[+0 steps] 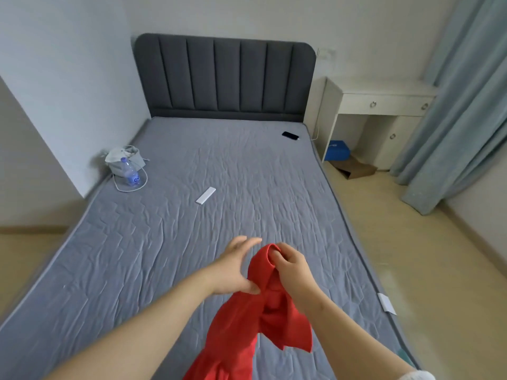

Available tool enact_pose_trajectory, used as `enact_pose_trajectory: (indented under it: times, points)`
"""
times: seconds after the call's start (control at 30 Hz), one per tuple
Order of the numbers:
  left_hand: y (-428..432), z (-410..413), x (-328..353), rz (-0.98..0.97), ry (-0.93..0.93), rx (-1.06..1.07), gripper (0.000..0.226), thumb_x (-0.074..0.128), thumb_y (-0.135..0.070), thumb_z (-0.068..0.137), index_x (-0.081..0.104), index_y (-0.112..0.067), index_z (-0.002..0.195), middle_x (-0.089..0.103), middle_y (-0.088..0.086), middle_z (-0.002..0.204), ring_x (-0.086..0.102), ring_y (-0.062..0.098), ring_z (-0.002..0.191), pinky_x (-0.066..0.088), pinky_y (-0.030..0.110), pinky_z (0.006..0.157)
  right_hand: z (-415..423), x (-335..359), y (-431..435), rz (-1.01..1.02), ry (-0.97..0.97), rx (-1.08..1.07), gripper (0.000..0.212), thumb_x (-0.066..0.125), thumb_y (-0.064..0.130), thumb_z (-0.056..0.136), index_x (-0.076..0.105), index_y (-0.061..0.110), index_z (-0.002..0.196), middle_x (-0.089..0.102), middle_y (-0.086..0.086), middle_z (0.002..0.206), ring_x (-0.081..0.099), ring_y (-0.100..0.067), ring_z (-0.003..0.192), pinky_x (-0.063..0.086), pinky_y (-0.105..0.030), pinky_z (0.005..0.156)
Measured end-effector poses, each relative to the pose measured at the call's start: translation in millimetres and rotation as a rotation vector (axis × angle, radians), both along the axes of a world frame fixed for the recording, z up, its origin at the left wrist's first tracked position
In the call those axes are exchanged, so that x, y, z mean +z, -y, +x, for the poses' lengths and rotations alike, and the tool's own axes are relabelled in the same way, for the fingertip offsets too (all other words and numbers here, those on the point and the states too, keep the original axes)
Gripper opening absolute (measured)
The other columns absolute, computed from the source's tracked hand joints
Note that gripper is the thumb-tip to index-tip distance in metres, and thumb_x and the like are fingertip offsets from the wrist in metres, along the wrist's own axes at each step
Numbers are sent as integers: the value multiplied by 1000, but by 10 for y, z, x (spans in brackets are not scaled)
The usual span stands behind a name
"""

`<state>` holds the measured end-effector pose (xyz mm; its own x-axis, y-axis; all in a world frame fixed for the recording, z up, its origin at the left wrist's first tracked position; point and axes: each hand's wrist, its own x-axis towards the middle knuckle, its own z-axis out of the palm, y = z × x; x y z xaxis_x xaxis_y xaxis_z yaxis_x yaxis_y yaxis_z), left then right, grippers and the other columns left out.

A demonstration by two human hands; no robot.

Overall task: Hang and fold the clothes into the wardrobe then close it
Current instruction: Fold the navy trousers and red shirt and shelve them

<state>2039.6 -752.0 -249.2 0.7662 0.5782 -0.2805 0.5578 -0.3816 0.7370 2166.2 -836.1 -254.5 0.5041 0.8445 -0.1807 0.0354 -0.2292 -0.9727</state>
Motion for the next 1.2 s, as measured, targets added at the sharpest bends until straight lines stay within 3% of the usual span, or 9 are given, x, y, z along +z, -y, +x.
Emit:
enact_pose_trajectory:
  times: [0.13,0.23,0.33,0.4,0.5,0.7,0.87,1.07,1.2]
  points:
    - [205,87,-100,-2,122,40,49,72,-16,69,54,-20,114,56,4,109,56,19,105,43,17,77,-22,6,2,18,28,-22,26,53,5,89,53,12,64,45,6,52,39,-3,46,33,-17,45]
    - [213,186,-50,75,110,255,29,60,-15,77,54,-21,104,63,-2,92,58,16,82,37,23,58,-12,23,-34,30,84,-40,28,56,7,88,54,14,61,48,7,50,41,-1,44,34,-15,45]
    - [231,254,-37,-115,272,136,48,70,-9,65,49,-18,107,59,0,95,59,16,86,48,28,68,-8,39,-48,47,70,-64,31,57,7,88,55,19,59,50,12,45,44,2,44,35,-12,45]
    - [251,247,-54,-52,191,41,68,75,-13,61,43,-19,121,59,5,109,62,20,98,53,34,81,7,37,-34,46,77,-70,31,56,10,88,54,19,59,49,10,49,43,-3,48,35,-15,47]
    - [126,174,-54,15,191,270,30,58,-6,81,56,-28,101,67,1,95,64,23,94,48,31,78,58,17,7,25,73,-96,27,59,14,87,55,18,60,47,8,51,40,-6,49,33,-19,47]
    - [-44,181,258,-370,463,394,30,42,4,94,60,-18,84,62,1,78,59,1,62,48,11,56,89,-176,198,-201,132,39,20,73,20,75,54,19,67,52,8,61,48,-9,60,37,-22,57]
    - [-187,163,515,-495,571,498,20,46,-17,96,63,-18,85,67,1,75,62,10,63,52,21,58,103,-319,253,-465,311,219,24,59,15,83,46,20,63,49,1,67,44,-13,62,32,-20,52]
    - [-306,-41,369,-78,311,638,35,49,-44,92,59,-13,80,48,3,68,46,18,68,35,27,67,185,63,122,-201,-457,-90,24,41,8,85,50,11,63,51,2,41,52,-14,40,45,-22,51]
    - [-105,9,280,-189,347,513,33,47,-38,95,67,-15,83,67,2,79,60,16,77,48,30,77,142,254,-18,-42,-814,-167,29,35,11,89,54,1,69,65,-12,52,66,-22,47,48,-35,63]
